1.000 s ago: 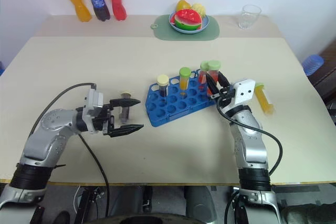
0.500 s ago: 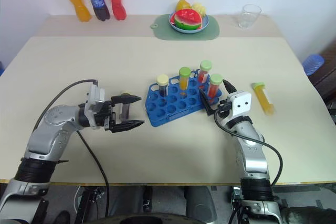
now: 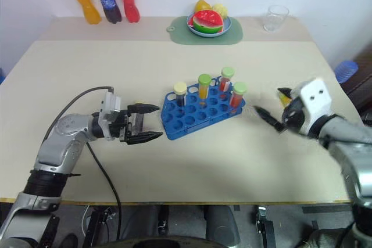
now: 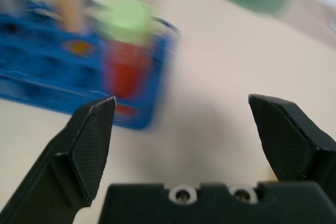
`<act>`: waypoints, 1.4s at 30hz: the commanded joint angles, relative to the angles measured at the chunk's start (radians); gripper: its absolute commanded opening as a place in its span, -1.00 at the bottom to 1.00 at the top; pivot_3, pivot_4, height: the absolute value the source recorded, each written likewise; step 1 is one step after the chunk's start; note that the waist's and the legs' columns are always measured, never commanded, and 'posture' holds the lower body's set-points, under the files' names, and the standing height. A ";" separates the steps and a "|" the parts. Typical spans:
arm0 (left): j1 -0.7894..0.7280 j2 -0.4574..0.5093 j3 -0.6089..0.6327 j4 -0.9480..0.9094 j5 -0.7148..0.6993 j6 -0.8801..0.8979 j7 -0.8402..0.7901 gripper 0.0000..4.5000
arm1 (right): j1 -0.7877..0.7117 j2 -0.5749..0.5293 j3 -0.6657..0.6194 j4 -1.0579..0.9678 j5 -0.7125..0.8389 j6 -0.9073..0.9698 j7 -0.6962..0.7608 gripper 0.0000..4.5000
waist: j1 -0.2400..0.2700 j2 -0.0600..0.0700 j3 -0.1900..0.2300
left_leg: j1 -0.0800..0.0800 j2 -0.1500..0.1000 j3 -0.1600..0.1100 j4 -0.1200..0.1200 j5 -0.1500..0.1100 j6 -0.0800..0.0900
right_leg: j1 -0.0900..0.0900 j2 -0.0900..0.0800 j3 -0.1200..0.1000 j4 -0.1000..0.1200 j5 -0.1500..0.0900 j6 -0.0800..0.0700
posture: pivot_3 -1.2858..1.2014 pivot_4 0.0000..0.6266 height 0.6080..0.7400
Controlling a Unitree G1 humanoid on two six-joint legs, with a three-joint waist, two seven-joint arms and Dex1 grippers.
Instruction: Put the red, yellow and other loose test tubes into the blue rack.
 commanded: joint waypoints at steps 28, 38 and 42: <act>0.065 0.016 0.025 -0.101 -0.018 0.000 0.050 0.90 | -0.834 0.056 0.446 1.405 -0.506 -0.154 0.313 -0.64 | -0.003 0.001 0.001 | -0.003 0.000 0.002 -0.001 -0.001 0.002 | -0.004 0.001 0.001 0.001 0.002 0.005 | 0.03 -0.52 1.00; 0.049 -0.001 0.015 -0.073 -0.009 -0.010 0.047 0.90 | -0.267 -0.039 0.088 0.565 -0.255 -0.204 0.428 -0.64 | 0.023 0.003 0.001 | -0.004 0.000 0.002 -0.001 -0.001 0.002 | -0.004 0.000 0.000 0.001 0.002 0.006 | 0.03 -0.52 1.00; 0.026 -0.010 0.004 -0.046 -0.011 -0.013 0.028 0.90 | 0.116 0.023 -0.113 0.086 -0.124 -0.127 0.432 -0.64 | 0.028 0.004 0.001 | -0.003 0.000 0.001 -0.001 -0.001 0.002 | -0.003 0.001 0.000 0.002 0.002 0.007 | 0.03 -0.52 1.00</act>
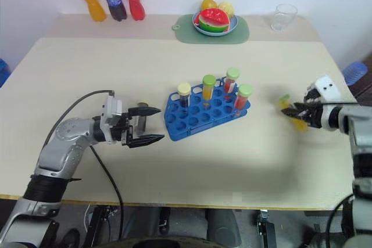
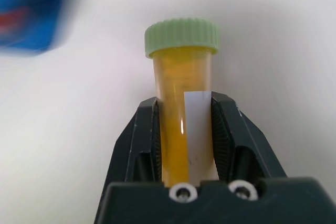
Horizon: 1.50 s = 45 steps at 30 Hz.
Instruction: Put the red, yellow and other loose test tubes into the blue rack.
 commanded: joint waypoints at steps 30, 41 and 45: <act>-0.043 0.009 0.024 0.046 0.000 -0.028 -0.044 0.90 | -0.026 0.730 0.304 -0.262 -0.056 -0.629 -0.492 -0.64 | -0.028 -0.002 0.000 | 0.002 0.001 -0.002 0.002 0.000 0.000 | 0.003 0.001 0.001 0.000 0.000 -0.002 | 0.03 -0.52 1.00; -0.028 0.019 0.034 0.028 -0.002 -0.026 -0.024 0.90 | -0.052 0.751 0.307 -0.068 -0.070 -0.768 -0.510 -0.64 | -0.030 -0.002 0.000 | 0.003 0.001 -0.001 0.002 0.000 -0.001 | 0.003 0.001 0.001 0.000 0.001 -0.002 | 0.03 -0.52 1.00; -0.024 0.019 0.036 0.028 -0.002 -0.025 -0.019 0.90 | -0.042 0.758 0.308 -0.048 -0.058 -0.784 -0.509 -0.64 | -0.030 -0.002 0.000 | 0.003 0.001 -0.001 0.002 0.000 -0.001 | 0.003 0.001 0.001 0.000 0.001 -0.002 | 0.03 -0.52 1.00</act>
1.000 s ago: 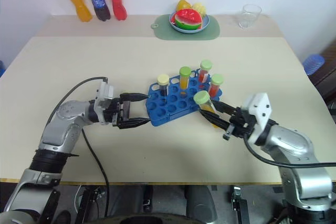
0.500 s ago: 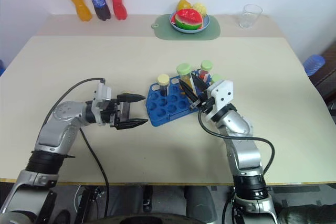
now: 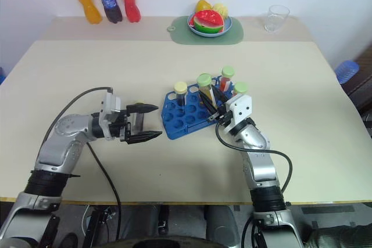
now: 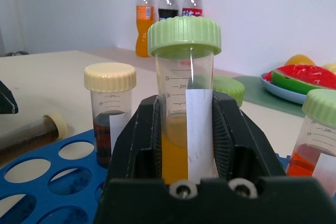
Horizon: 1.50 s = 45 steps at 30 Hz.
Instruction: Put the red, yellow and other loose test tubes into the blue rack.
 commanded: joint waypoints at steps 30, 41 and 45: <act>0.029 -0.026 0.014 -0.048 -0.034 0.011 0.031 0.90 | 0.045 -0.230 -0.053 -0.326 0.140 0.465 0.030 0.97 | 0.003 0.000 0.000 | 0.000 0.000 0.000 0.000 0.000 0.000 | 0.000 0.000 0.000 0.000 -0.001 -0.003 | 0.03 -0.52 1.00; 0.065 -0.023 0.021 -0.083 -0.036 0.015 0.055 0.90 | -0.005 -0.249 -0.055 -0.318 0.170 0.562 0.041 0.14 | 0.002 0.000 0.000 | -0.001 0.000 0.000 0.000 0.000 0.000 | 0.000 0.000 0.000 0.000 -0.001 -0.002 | 0.03 -0.52 1.00; 0.076 -0.025 0.020 -0.094 -0.037 0.016 0.063 0.90 | -0.008 -0.255 -0.048 -0.318 0.157 0.559 0.050 -0.65 | 0.003 0.000 0.000 | -0.001 0.000 0.000 0.000 0.000 0.000 | -0.001 0.000 0.000 0.000 -0.001 -0.002 | 0.03 -0.52 1.00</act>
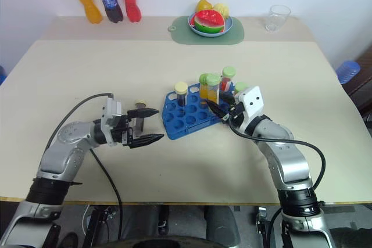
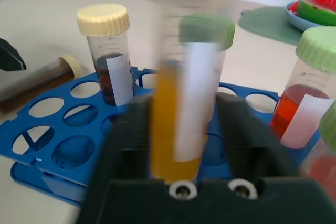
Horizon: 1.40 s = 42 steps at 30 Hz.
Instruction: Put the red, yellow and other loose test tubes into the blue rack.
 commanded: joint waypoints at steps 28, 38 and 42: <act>-0.020 -0.009 0.005 -0.008 -0.013 -0.002 -0.003 0.90 | 0.118 0.096 0.004 0.046 -0.143 -0.318 -0.087 -0.65 | 0.000 0.000 0.000 | 0.000 0.000 0.000 0.000 0.000 0.000 | 0.000 0.000 0.000 0.000 0.000 0.000 | 0.03 -0.52 1.00; -0.016 -0.012 0.009 -0.013 -0.010 -0.005 0.005 0.90 | 0.119 0.094 0.008 0.072 -0.119 -0.310 -0.060 -0.43 | -0.001 0.000 0.000 | 0.000 0.000 0.000 0.000 0.000 0.000 | 0.000 0.000 0.000 0.000 0.000 -0.001 | 0.03 -0.52 1.00; -0.014 -0.013 0.013 -0.016 -0.010 -0.005 0.011 0.90 | 0.125 0.076 0.012 0.055 -0.159 -0.323 -0.068 0.44 | -0.001 0.000 0.000 | 0.000 0.000 0.000 0.000 0.000 0.000 | 0.000 0.000 0.000 0.000 0.000 -0.001 | 0.03 -0.52 1.00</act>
